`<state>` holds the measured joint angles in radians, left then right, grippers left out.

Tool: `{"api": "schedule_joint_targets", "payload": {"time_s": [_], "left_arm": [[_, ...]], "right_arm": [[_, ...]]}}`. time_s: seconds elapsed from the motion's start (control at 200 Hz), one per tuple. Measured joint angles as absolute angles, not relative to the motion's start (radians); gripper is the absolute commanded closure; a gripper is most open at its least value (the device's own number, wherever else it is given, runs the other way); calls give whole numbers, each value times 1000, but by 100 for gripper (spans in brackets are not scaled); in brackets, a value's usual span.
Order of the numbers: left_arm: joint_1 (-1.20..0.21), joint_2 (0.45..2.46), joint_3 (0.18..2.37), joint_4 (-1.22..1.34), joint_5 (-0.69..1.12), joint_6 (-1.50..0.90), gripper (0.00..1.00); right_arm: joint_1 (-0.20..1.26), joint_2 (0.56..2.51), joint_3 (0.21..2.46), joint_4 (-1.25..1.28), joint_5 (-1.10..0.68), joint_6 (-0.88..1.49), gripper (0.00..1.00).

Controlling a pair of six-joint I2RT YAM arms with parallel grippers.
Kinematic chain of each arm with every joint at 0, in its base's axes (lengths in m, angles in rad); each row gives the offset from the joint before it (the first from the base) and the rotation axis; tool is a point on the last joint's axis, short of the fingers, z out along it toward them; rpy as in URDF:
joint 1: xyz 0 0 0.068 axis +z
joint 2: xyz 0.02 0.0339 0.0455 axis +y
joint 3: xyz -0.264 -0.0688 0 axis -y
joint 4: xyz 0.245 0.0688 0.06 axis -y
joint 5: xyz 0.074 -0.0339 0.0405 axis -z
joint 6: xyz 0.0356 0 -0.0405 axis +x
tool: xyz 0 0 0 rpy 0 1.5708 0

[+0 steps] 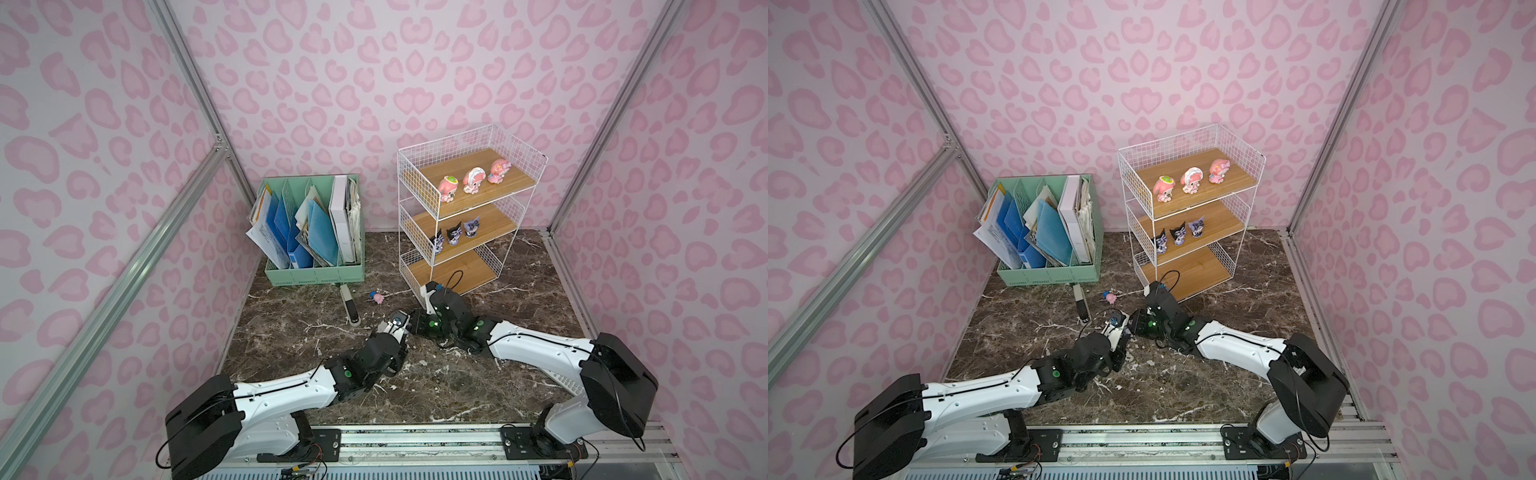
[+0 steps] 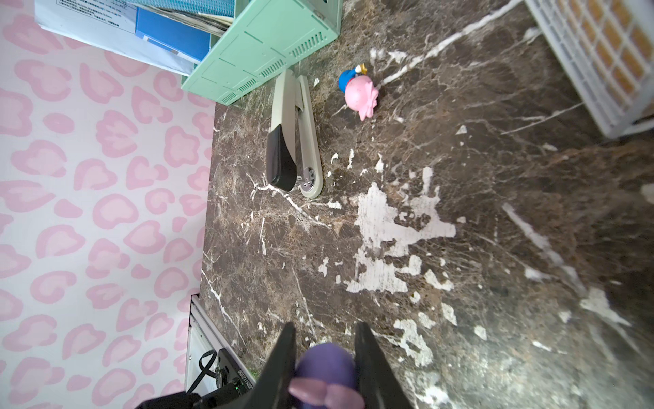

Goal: Organize plastic toys on shelves
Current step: Pick up the plastic toy at the center of the board.

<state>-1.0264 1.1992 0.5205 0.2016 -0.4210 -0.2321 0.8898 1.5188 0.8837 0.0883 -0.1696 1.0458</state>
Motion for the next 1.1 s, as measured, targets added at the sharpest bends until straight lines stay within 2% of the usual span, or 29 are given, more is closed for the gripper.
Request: {"api": "schedule_joint_targets", "payload": {"time_s": [0.095, 0.36, 0.53, 0.88, 1.1], "left_arm": [[-1036, 1202, 522, 201, -438, -228, 73], [-1042, 1190, 517, 202, -450, -210, 44], [-1042, 1158, 495, 211, -440, -207, 31], [-978, 1175, 514, 217, -319, -216, 15], [-881, 1173, 530, 214, -221, -260, 8]], "right_arm": [[889, 1516, 881, 89, -169, 1045, 78], [863, 1504, 841, 91, -148, 1012, 82], [835, 1473, 782, 123, -143, 933, 83], [729, 1351, 539, 312, -34, 566, 82], [577, 1371, 474, 482, -4, 339, 80]]}}
